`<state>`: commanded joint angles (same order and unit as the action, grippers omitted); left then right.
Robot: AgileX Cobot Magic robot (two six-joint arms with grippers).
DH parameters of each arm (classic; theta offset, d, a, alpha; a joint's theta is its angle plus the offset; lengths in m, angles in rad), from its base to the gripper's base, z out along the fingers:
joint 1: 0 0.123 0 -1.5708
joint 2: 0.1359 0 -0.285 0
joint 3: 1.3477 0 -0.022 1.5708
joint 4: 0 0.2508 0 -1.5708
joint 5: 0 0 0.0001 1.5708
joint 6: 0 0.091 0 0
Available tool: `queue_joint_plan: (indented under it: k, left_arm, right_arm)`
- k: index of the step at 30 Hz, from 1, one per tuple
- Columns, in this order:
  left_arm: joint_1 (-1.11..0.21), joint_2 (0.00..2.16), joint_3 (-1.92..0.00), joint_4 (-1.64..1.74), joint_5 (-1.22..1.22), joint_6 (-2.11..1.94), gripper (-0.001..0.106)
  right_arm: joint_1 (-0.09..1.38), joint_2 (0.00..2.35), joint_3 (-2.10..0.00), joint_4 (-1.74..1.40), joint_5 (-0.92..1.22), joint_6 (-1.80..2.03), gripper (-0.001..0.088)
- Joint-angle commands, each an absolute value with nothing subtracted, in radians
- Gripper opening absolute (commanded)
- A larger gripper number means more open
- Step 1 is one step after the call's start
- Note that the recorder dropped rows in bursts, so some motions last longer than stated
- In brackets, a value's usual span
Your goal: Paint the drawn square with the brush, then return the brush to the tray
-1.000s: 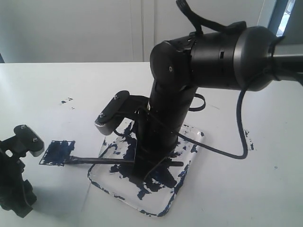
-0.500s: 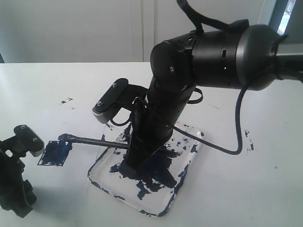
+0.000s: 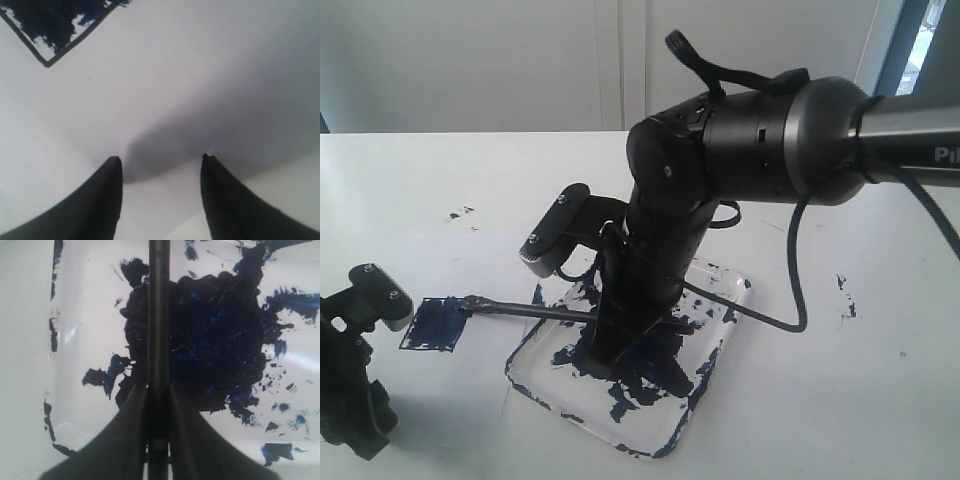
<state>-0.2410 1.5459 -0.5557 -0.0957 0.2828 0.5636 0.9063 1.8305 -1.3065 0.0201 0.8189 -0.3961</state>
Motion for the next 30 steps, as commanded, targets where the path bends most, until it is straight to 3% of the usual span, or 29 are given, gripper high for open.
queue_joint_plan:
  k: [19, 30]
  left_arm:
    - [-0.241, 1.546, -0.556, -0.096, 0.281, 0.564, 0.054]
    - [-0.241, 1.546, -0.556, -0.096, 0.281, 0.564, 0.054]
  right_arm:
    - [0.906, 1.828, -1.309, 0.030, 0.751, -0.396, 0.0000]
    - [0.906, 1.826, -1.374, 0.061, 0.867, -0.396, 0.0000]
